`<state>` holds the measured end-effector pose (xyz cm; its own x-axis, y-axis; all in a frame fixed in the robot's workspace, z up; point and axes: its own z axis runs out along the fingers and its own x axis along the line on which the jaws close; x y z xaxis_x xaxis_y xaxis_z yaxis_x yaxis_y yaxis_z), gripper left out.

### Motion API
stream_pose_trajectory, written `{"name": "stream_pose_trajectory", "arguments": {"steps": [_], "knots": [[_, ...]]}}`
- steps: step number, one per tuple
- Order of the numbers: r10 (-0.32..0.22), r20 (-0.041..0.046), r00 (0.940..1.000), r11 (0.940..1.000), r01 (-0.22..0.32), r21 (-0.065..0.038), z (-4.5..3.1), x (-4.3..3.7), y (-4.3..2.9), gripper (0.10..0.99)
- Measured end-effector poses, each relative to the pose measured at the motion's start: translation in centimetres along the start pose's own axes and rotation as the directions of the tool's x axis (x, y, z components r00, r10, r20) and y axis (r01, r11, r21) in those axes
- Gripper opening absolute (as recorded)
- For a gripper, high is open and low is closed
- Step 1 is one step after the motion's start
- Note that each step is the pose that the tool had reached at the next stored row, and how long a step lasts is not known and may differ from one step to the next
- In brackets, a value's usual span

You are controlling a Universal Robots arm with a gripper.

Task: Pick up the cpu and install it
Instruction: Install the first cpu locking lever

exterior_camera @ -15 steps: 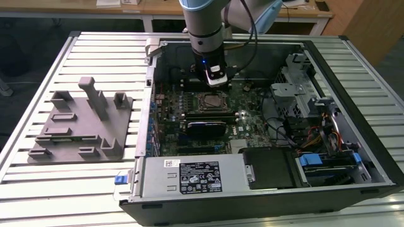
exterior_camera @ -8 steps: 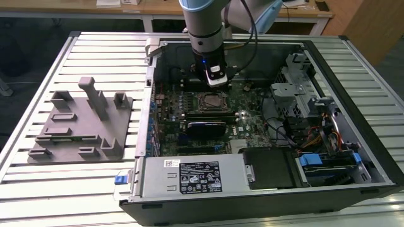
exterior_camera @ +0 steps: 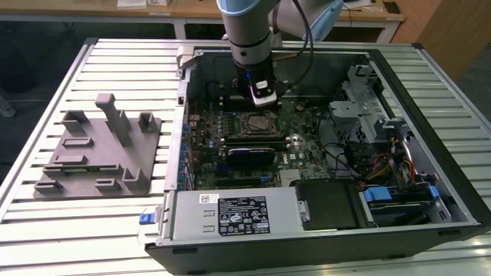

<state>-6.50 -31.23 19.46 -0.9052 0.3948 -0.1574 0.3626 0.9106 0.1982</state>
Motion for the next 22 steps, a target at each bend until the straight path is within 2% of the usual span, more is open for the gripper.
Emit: {"name": "stream_pose_trajectory", "arguments": {"steps": [7, 12, 22], "knots": [[-0.002, 0.0039, 1.0, 1.0, 0.002, -0.002, 0.06, -0.16, -0.46, 0.106], [-0.001, 0.0015, 1.0, 1.0, 0.001, -0.009, 0.12, -0.25, -0.7, 0.106], [-0.004, -0.0002, 1.0, 0.9999, 0.004, -0.013, 0.12, -0.29, -0.77, 0.106]]}}
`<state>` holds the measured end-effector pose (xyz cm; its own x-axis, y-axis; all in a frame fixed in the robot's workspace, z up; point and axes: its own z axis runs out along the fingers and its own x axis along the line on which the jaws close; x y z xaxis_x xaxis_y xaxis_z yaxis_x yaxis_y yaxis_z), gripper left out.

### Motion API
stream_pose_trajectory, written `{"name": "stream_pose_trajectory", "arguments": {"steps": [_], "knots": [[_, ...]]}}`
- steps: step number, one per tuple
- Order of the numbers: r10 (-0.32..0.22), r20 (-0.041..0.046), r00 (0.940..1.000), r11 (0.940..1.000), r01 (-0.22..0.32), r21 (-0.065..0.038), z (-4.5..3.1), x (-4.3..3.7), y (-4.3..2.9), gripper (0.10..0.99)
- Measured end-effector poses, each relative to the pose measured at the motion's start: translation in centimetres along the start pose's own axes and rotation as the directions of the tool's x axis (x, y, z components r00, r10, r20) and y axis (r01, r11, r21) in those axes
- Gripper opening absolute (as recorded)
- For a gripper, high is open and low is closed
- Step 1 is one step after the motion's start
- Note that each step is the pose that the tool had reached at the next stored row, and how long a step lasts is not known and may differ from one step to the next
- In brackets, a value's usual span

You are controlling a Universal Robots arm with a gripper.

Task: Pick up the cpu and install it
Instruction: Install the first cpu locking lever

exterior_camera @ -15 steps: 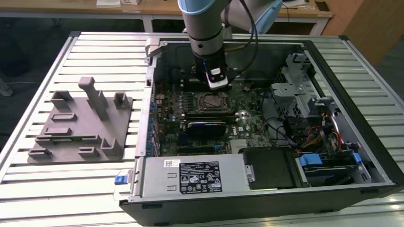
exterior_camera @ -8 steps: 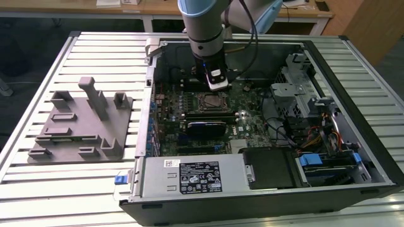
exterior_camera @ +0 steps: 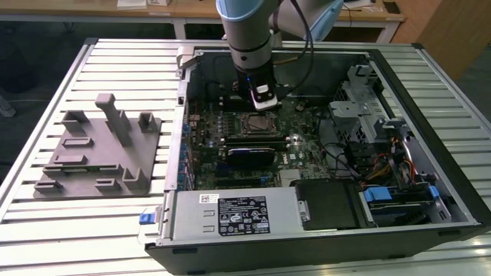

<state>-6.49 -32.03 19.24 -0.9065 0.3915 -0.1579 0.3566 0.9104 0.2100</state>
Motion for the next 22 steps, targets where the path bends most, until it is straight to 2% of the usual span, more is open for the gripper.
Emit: {"name": "stream_pose_trajectory", "arguments": {"steps": [9, 16, 17, 19, 22], "knots": [[0.0, -0.0003, 1.0, 1.0, 0.0, 0.0, -1.64, -0.27, 0.35, 0.106], [0.0, -0.0006, 1.0, 1.0, 0.0, 0.001, -1.78, -0.29, 0.38, 0.106], [0.0, -0.0037, 1.0, 1.0, 0.0, 0.004, -1.78, -0.31, 0.39, 0.106], [0.0, -0.0174, 0.9998, 0.9998, 0.0, 0.021, -1.74, -0.38, 0.42, 0.106], [0.003, -0.0474, 0.9989, 0.9987, -0.001, 0.051, -1.67, -0.64, 0.5, 0.106]]}}
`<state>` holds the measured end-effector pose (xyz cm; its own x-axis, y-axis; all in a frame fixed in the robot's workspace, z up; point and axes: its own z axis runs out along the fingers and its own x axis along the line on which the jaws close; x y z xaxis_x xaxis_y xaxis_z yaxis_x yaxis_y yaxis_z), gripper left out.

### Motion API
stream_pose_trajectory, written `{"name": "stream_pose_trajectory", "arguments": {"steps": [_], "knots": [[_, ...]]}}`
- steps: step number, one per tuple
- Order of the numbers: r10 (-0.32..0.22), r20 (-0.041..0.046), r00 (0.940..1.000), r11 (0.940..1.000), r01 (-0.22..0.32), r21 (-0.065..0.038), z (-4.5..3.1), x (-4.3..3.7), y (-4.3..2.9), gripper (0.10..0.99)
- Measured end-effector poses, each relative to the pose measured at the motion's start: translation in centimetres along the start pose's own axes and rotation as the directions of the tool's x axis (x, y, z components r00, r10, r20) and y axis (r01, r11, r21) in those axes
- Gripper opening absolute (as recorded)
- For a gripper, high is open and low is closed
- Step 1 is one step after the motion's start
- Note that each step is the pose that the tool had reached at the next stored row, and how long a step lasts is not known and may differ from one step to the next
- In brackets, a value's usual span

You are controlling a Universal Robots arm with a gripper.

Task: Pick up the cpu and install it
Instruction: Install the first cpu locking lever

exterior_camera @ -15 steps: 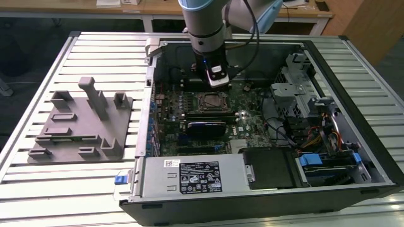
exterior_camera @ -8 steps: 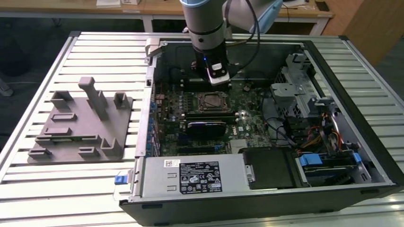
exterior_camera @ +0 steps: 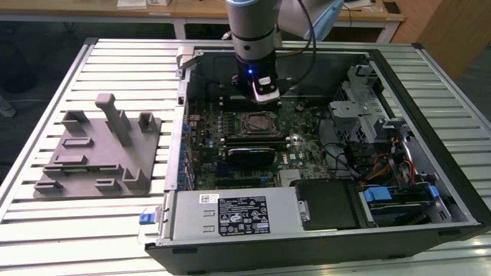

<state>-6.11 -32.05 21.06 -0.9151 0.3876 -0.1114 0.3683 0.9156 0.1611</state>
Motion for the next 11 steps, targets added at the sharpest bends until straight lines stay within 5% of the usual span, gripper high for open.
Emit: {"name": "stream_pose_trajectory", "arguments": {"steps": [4, 6, 11], "knots": [[0.004, -0.0385, 0.9993, 0.9996, -0.002, 0.029, 0.04, -0.43, -0.13, 0.106], [0.005, -0.0513, 0.9987, 0.9991, -0.003, 0.041, 0.05, -0.59, -0.24, 0.106], [0.003, -0.046, 0.9989, 0.9985, 0.0, 0.055, 0.02, -0.67, -0.44, 0.106]]}}
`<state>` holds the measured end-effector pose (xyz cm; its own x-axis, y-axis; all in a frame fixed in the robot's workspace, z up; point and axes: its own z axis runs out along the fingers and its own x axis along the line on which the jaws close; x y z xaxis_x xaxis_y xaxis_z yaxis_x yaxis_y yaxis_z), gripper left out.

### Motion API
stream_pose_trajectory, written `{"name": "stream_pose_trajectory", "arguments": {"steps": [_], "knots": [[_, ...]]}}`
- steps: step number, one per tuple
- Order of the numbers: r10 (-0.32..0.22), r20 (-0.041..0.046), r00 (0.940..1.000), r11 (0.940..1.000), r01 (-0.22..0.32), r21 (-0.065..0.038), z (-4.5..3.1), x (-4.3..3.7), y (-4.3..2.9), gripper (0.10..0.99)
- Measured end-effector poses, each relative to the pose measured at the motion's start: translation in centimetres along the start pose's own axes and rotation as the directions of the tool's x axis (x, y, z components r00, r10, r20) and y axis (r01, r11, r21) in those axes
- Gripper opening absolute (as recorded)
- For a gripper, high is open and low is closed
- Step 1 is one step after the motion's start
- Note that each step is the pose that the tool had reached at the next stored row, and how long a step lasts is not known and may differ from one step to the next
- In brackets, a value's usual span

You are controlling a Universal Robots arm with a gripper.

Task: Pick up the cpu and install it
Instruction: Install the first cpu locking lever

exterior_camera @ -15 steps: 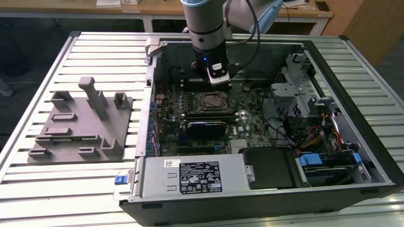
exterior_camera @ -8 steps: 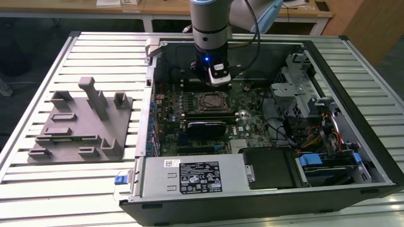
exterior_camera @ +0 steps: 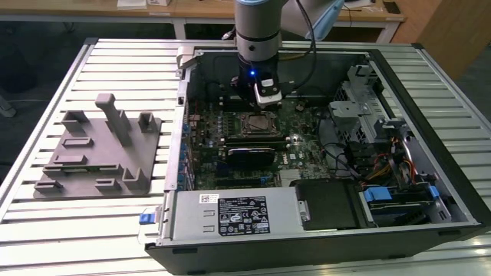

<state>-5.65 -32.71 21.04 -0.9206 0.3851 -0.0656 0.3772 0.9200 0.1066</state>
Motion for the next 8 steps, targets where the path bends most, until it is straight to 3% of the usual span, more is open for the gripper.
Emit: {"name": "stream_pose_trajectory", "arguments": {"steps": [8], "knots": [[-0.007, 0.0221, 0.9997, 0.9985, 0.005, 0.055, -0.05, -0.32, -0.68, 0.106]]}}
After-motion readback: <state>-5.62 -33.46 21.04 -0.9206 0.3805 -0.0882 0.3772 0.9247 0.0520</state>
